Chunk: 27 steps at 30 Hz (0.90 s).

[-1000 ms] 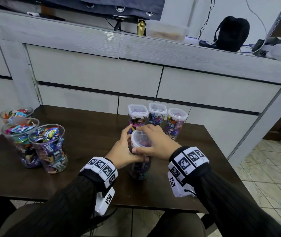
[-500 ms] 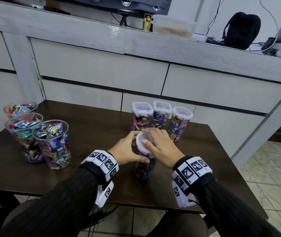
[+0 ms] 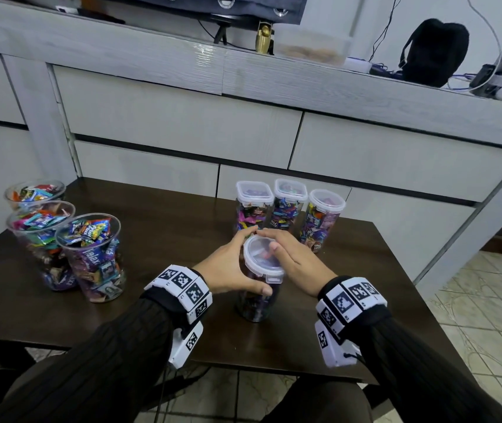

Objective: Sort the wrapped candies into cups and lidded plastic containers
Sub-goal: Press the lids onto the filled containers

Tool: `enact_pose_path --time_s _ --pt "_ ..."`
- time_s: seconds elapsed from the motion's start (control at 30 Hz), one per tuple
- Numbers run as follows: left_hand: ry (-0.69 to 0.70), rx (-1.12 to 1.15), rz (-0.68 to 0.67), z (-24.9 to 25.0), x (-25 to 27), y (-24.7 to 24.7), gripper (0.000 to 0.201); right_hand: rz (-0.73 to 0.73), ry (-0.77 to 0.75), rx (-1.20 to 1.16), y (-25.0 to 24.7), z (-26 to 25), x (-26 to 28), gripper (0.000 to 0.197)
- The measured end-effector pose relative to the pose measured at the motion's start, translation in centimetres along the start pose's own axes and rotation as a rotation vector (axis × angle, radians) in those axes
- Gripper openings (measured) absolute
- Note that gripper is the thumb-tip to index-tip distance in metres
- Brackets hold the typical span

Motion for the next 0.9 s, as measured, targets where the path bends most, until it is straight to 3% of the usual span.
enact_pose_path --time_s 0.1,0.23,0.3,0.37,0.5,0.63,0.8,0.9 --pt "0.03 0.099 0.099 1.5 -0.1 0.5 0.126 -0.021 0.057 -0.094 0.0 0.7 -0.1 0.039" --pt "0.029 0.125 0.223 1.7 -0.3 0.7 0.105 0.003 0.231 -0.57 -0.1 1.8 -0.3 0.056" --pt "0.022 0.061 0.204 1.4 -0.4 0.4 0.11 0.049 0.275 -0.63 -0.4 2.4 -0.3 0.043" --pt "0.016 -0.033 0.15 1.2 -0.5 0.2 0.118 0.087 0.305 -0.619 -0.8 2.8 0.0 0.032" --pt "0.033 -0.2 0.053 1.0 -1.1 0.3 0.118 0.127 0.22 -0.404 -1.2 3.0 0.4 0.024" --pt "0.055 -0.233 0.028 1.4 -1.6 -0.1 0.097 0.16 0.192 -0.372 -0.8 2.7 0.5 0.026" --pt "0.03 -0.569 -0.087 2.8 -2.5 -0.9 0.096 0.157 0.184 -0.327 -1.1 2.4 0.5 0.027" --pt "-0.016 -0.549 -0.042 2.6 -2.3 -0.1 0.096 0.127 0.192 -0.217 -1.8 2.1 0.2 0.03"
Point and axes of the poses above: each hand's wrist, its own x-axis away from the middle knuckle, its own y-axis out of the palm, z = x × y, the point moved 5 cm from there along -x, towards the middle knuckle, and after that the axes turned 3 degrees about y, right-handed, at the moved point
